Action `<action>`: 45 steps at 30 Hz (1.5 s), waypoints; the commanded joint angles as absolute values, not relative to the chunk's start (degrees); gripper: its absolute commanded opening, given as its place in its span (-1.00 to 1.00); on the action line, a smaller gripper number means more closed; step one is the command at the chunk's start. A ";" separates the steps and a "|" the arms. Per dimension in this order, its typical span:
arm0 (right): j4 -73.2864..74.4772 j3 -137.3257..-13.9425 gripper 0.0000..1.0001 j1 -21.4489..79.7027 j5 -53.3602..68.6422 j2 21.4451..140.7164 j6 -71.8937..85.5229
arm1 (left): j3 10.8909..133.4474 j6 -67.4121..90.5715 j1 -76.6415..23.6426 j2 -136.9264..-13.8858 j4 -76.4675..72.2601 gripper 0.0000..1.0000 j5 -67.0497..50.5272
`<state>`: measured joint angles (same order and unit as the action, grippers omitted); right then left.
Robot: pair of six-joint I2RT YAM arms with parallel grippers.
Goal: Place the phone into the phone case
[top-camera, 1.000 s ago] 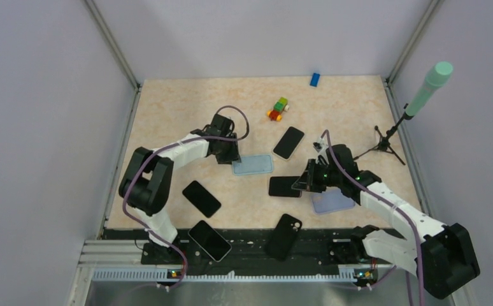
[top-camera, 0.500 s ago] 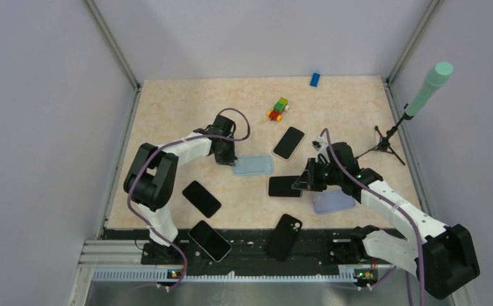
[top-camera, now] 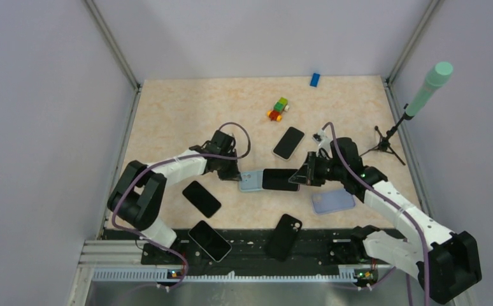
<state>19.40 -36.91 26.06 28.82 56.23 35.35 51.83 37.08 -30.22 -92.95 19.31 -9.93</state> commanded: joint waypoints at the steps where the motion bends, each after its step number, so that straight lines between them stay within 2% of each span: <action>1: 15.64 -40.44 -1.00 25.49 31.11 54.83 36.14 | 49.41 42.64 -33.31 -87.87 15.22 -1.00 -10.70; 11: 15.13 -39.29 -1.00 25.49 31.93 56.53 35.14 | 47.24 46.98 -40.13 -86.72 14.75 -1.00 -7.65; 13: 15.43 -39.29 -1.00 25.50 31.75 56.79 34.87 | 46.90 46.97 -40.25 -86.43 14.83 -0.84 -7.50; 15: 15.65 -39.12 -1.00 25.49 31.66 56.91 34.53 | 46.52 46.69 -40.30 -85.79 14.81 -0.55 -7.55; 18: 15.94 -38.87 -1.00 25.53 31.55 57.08 34.37 | 45.93 46.21 -40.25 -84.33 14.53 -0.27 -7.54; 22: 15.78 -38.42 -1.00 25.50 31.54 57.34 34.25 | 44.65 45.76 -40.19 -82.17 13.46 -0.14 -7.64; 31: 12.52 -35.91 -1.00 25.55 33.50 60.08 35.49 | 41.26 42.04 -35.97 -77.45 11.84 -0.15 -12.22; 39: 7.92 -33.56 -1.00 25.49 37.09 64.38 36.99 | 31.37 42.25 -27.90 -71.61 2.10 -0.15 -25.84; 45: 4.26 -32.44 -1.00 25.55 39.03 67.72 38.66 | 26.61 43.96 -26.87 -71.13 -4.87 -0.15 -31.53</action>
